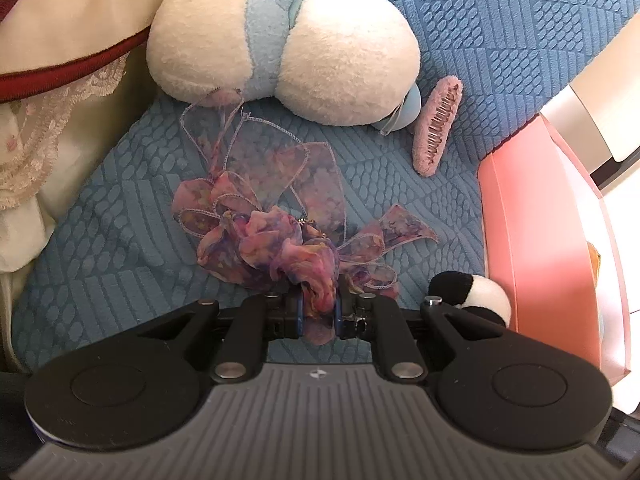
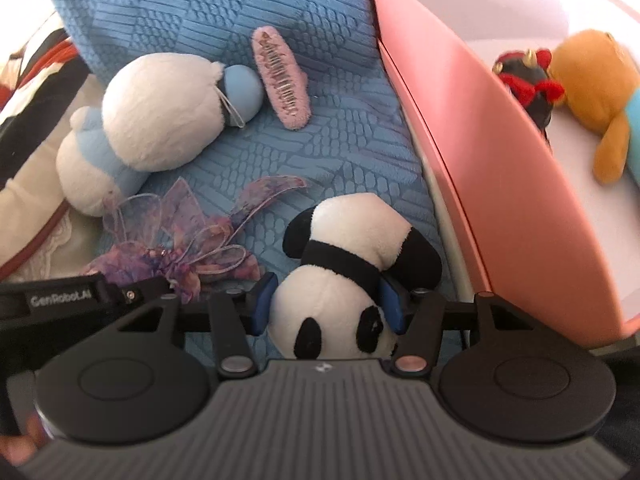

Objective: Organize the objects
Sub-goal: 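Lift the panda with the right tool while the left tool lifts the purple scrunchie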

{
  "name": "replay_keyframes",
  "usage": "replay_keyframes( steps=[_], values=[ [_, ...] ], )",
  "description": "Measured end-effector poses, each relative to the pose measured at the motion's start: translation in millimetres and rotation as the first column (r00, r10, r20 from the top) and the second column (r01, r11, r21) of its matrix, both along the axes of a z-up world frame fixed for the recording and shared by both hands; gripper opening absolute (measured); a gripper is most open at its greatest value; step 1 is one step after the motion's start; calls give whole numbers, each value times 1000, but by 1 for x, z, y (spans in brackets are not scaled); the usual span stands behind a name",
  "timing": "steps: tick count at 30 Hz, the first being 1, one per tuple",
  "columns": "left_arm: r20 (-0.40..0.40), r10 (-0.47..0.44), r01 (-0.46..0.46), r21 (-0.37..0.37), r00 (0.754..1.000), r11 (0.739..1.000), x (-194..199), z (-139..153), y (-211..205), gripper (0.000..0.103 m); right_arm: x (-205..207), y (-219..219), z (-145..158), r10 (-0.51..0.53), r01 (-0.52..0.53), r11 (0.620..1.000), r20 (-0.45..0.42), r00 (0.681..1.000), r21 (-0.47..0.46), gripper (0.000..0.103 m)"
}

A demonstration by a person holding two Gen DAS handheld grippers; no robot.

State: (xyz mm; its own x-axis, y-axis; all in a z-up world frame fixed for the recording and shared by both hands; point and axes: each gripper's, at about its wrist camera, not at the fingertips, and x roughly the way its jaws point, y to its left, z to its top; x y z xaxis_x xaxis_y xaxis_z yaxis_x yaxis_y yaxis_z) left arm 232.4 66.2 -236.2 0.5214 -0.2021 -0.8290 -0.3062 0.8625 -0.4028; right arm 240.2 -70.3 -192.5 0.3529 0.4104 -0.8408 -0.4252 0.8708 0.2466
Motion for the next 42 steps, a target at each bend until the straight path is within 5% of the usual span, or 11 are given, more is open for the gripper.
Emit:
replay_keyframes(
  steps=[10, 19, 31, 34, 42],
  values=[
    [25, -13, 13, -6, 1000, 1000, -7, 17, -3, 16, -18, -2, 25, 134, -133, 991, 77, 988, -15, 57],
    [54, -4, 6, -45, 999, 999, -32, 46, -15, 16, -25, -20, 48, 168, -168, 986, 60, 984, 0, 57],
    [103, -25, 30, -45, 994, 999, -39, 109, -39, 16, -19, -54, 113, 175, -181, 981, 91, 980, 64, 57],
    [104, -9, 19, -100, 995, 995, -37, 125, -42, 16, -15, -60, 128, 178, -184, 982, 96, 979, 53, 57],
    [161, -70, 79, -46, 984, 996, -23, 179, -72, 16, 4, -80, 169, 164, -176, 981, 131, 978, 81, 57]
  ],
)
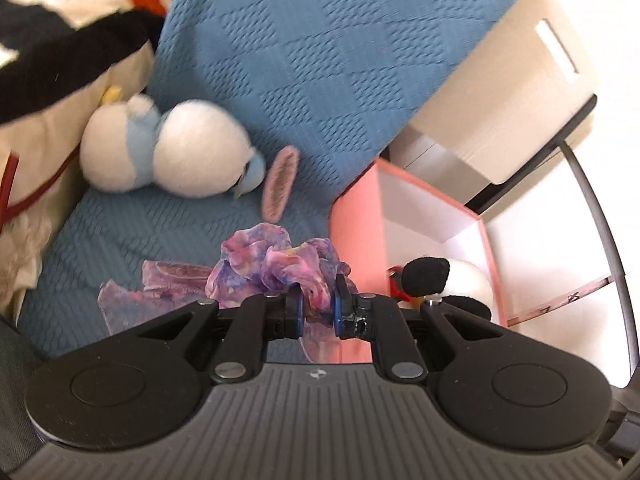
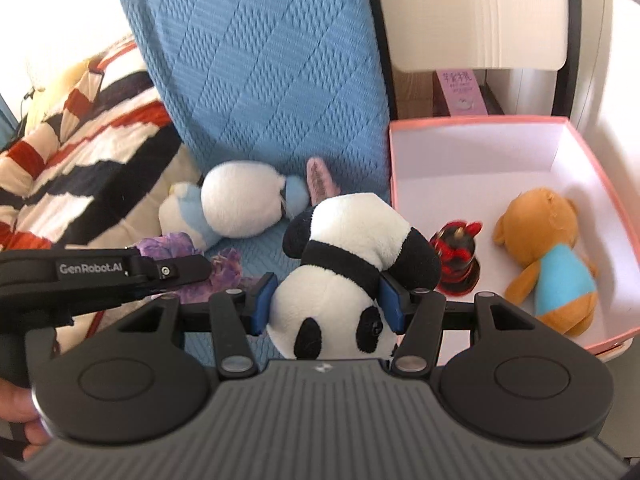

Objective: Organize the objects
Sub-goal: 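Lift the panda with the right tool while the left tool lifts the purple scrunchie, then lower the panda into the pink box with the right tool while the left tool drops the scrunchie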

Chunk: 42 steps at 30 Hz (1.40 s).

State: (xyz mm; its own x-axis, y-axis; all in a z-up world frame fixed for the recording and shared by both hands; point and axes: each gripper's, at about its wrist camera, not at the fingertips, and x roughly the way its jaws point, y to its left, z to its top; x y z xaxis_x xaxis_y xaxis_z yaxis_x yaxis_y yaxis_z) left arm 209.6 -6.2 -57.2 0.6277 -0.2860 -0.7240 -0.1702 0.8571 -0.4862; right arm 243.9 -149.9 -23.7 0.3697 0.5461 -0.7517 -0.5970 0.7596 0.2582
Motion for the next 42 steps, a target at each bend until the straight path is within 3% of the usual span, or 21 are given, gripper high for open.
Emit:
replay_keyframes(
  steps=[15, 20, 27, 42],
  values=[
    [131, -96, 91, 40, 987, 995, 25, 77, -69, 16, 38, -55, 57, -40, 35, 996, 66, 997, 83, 57],
    [158, -154, 146, 60, 975, 987, 40, 84, -106, 16, 56, -80, 58, -94, 86, 991, 75, 993, 101, 57],
    [106, -223, 220, 44, 969, 975, 69, 55, -157, 16, 86, -119, 33, -166, 162, 984, 50, 985, 76, 57],
    [-91, -299, 301, 14, 950, 953, 119, -42, -226, 16, 147, -172, -64, -289, 284, 956, -72, 954, -76, 57]
  ],
)
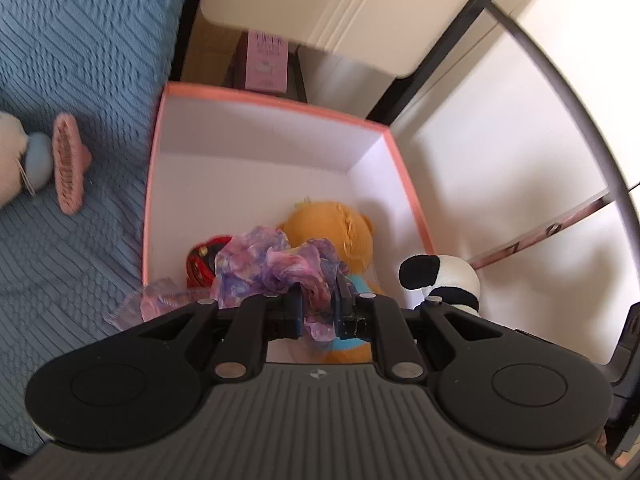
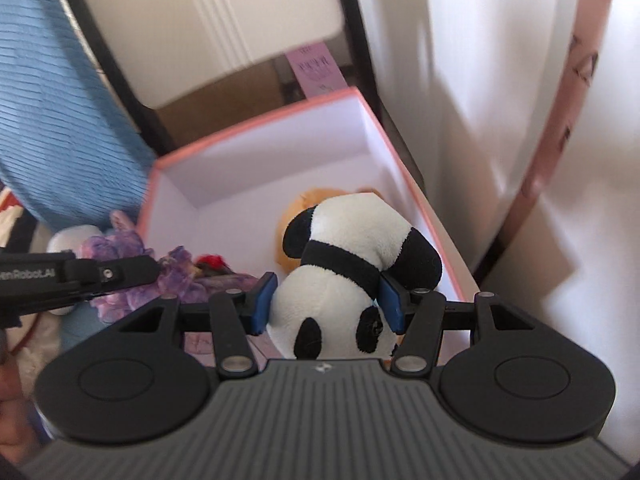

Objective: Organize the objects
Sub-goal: 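Lower the panda into the pink box with the right tool while the left tool drops the scrunchie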

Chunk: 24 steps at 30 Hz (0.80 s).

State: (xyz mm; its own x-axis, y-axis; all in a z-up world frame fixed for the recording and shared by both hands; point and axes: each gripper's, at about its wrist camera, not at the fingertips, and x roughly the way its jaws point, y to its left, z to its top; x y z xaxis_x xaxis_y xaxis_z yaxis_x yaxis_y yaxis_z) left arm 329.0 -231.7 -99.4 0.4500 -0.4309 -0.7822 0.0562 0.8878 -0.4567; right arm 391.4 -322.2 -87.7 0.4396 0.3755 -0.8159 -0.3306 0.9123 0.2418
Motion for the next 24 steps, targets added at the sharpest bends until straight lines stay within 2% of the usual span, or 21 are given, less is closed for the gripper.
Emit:
replay_keyframes(
  steps=[6, 12, 13, 14, 15, 17, 18, 24],
  values=[
    [-42, -4, 4, 13, 999, 1000, 3, -20, -6, 16, 7, -10, -27, -13, 11, 1000, -51, 999, -28, 57],
    [-39, -6, 7, 29, 999, 1000, 3, -14, -4, 19, 5, -13, -25, -17, 16, 1000, -54, 998, -18, 59],
    [-43, -4, 6, 34, 999, 999, 3, -11, -4, 23, 5, -13, -23, -17, 17, 1000, -50, 999, -18, 60],
    [-47, -5, 6, 35, 999, 999, 3, -8, -4, 35, 4, -13, -21, -17, 16, 1000, -44, 999, -22, 60],
    [-48, -8, 10, 39, 999, 999, 3, -5, -2, 51, 6, -13, -19, -17, 16, 1000, -39, 999, -25, 63],
    [-36, -3, 5, 55, 999, 998, 0, 3, 1, 69, 7, -13, -13, -22, 21, 999, -38, 999, -27, 79],
    [-23, 6, -4, 64, 1000, 998, -2, 9, 3, 75, 7, -13, -10, -25, 24, 999, -38, 999, -25, 82],
    [50, 3, -7, 74, 999, 997, -20, 45, 20, 82, -8, -12, 19, -17, 17, 1000, -7, 1000, 10, 82]
  ],
)
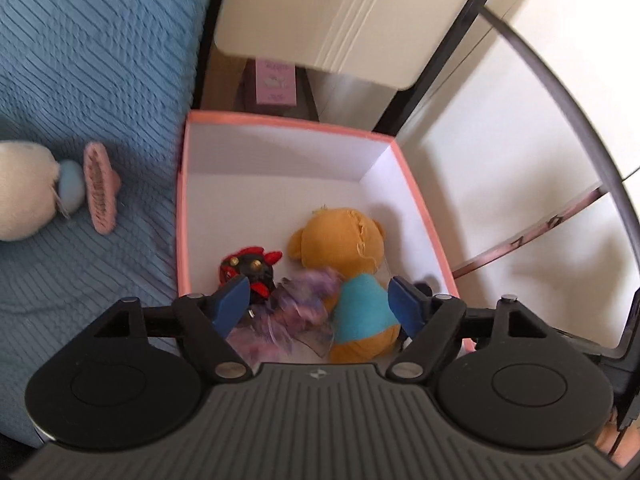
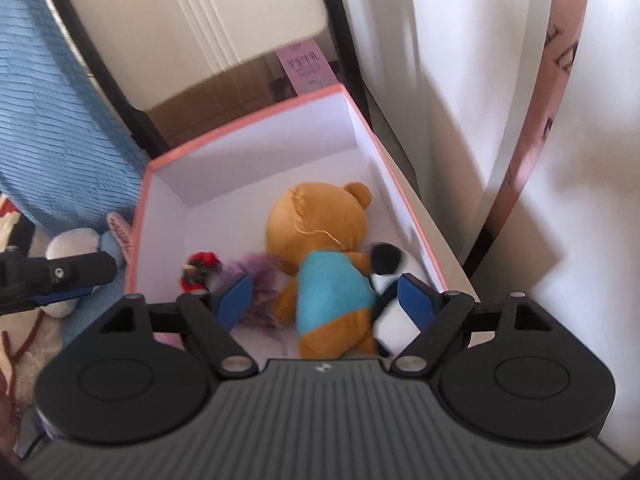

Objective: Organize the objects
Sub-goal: 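Lower the panda into the pink box with the right tool while the left tool drops the scrunchie, then withdraw both open tools from the box and move toward the plush bird and clip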

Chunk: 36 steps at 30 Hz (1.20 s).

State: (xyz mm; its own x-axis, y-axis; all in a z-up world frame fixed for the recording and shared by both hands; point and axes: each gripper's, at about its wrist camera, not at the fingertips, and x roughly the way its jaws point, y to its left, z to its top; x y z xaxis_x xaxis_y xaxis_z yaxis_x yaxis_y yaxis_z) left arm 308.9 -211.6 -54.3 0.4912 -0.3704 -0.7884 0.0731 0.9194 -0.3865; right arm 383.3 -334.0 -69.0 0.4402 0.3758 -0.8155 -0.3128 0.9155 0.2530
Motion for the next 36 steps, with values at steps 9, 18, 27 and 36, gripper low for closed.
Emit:
replay_keyframes(
  steps=[9, 18, 27, 36],
  values=[
    [106, 46, -45, -16, 993, 999, -41, 59, 46, 84, -43, 17, 59, 26, -31, 998, 86, 996, 61, 82],
    [187, 88, -85, -25, 978, 996, -100, 95, 99, 84, -99, 46, 100, 81, -94, 993, 160, 984, 77, 83],
    [219, 129, -127, -23, 967, 992, -151, 99, 149, 84, -158, 74, 110, 139, -156, 985, 200, 970, 71, 83],
    [212, 146, -144, -25, 966, 989, -187, 88, 186, 84, -200, 95, 102, 157, -174, 982, 194, 968, 71, 83]
  ],
)
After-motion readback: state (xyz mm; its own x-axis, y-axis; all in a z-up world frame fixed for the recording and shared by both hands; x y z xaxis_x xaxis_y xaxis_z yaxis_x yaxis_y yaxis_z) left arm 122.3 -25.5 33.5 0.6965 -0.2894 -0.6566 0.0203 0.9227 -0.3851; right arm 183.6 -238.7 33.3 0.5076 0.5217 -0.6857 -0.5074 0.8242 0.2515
